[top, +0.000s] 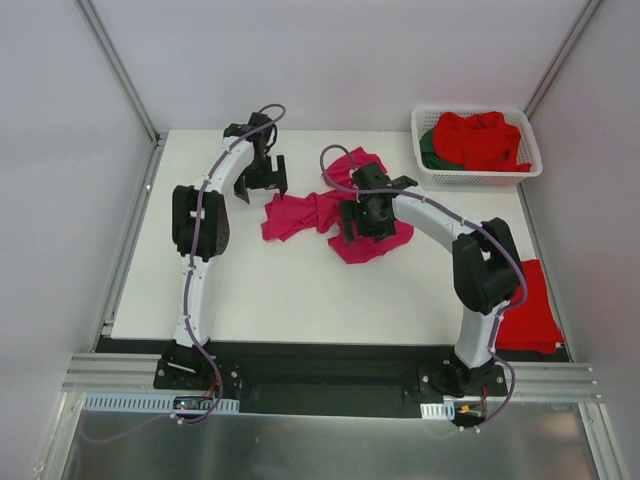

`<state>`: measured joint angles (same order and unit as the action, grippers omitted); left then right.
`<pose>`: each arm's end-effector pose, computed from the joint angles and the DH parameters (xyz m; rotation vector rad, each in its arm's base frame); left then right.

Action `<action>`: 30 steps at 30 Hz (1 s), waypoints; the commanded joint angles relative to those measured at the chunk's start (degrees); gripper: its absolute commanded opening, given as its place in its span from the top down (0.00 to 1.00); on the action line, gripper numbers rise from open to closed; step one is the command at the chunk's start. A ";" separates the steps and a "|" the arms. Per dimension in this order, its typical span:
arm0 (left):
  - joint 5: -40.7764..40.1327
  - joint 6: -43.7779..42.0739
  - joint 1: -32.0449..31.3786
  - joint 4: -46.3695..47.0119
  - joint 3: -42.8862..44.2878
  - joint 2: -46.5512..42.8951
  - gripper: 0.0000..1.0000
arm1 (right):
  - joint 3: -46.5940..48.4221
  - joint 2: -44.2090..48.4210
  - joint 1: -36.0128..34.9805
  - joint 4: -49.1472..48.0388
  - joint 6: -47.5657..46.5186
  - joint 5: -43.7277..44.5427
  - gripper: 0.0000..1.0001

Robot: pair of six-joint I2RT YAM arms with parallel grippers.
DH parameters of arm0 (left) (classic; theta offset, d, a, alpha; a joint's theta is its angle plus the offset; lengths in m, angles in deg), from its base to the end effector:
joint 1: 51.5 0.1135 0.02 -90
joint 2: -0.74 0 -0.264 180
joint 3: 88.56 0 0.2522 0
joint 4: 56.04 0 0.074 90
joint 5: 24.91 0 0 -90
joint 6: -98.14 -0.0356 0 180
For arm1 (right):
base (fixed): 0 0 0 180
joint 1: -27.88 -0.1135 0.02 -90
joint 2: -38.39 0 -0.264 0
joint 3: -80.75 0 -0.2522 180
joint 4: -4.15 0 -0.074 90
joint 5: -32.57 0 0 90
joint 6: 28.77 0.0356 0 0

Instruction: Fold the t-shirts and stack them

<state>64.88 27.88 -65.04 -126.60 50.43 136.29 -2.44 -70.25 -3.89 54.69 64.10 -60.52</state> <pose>0.4889 -0.1176 0.2125 -0.1499 2.7497 -0.1547 0.3408 0.2133 0.2149 -0.6871 2.5953 0.2657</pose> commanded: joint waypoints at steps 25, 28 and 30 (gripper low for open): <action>-5.50 -11.04 -5.62 -1.30 10.12 7.28 0.13 | 1.95 1.59 -3.13 8.05 -5.34 4.76 0.30; -8.92 -11.75 -7.11 -1.30 9.34 6.66 0.14 | 1.94 1.06 -3.21 8.05 -5.34 4.68 0.30; -10.77 -12.10 -7.81 -1.30 8.98 5.96 0.14 | 2.03 0.71 -3.39 7.96 -5.34 4.59 0.30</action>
<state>59.76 17.81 -71.32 -126.66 58.25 144.57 -2.44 -69.15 -6.78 61.35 59.03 -56.24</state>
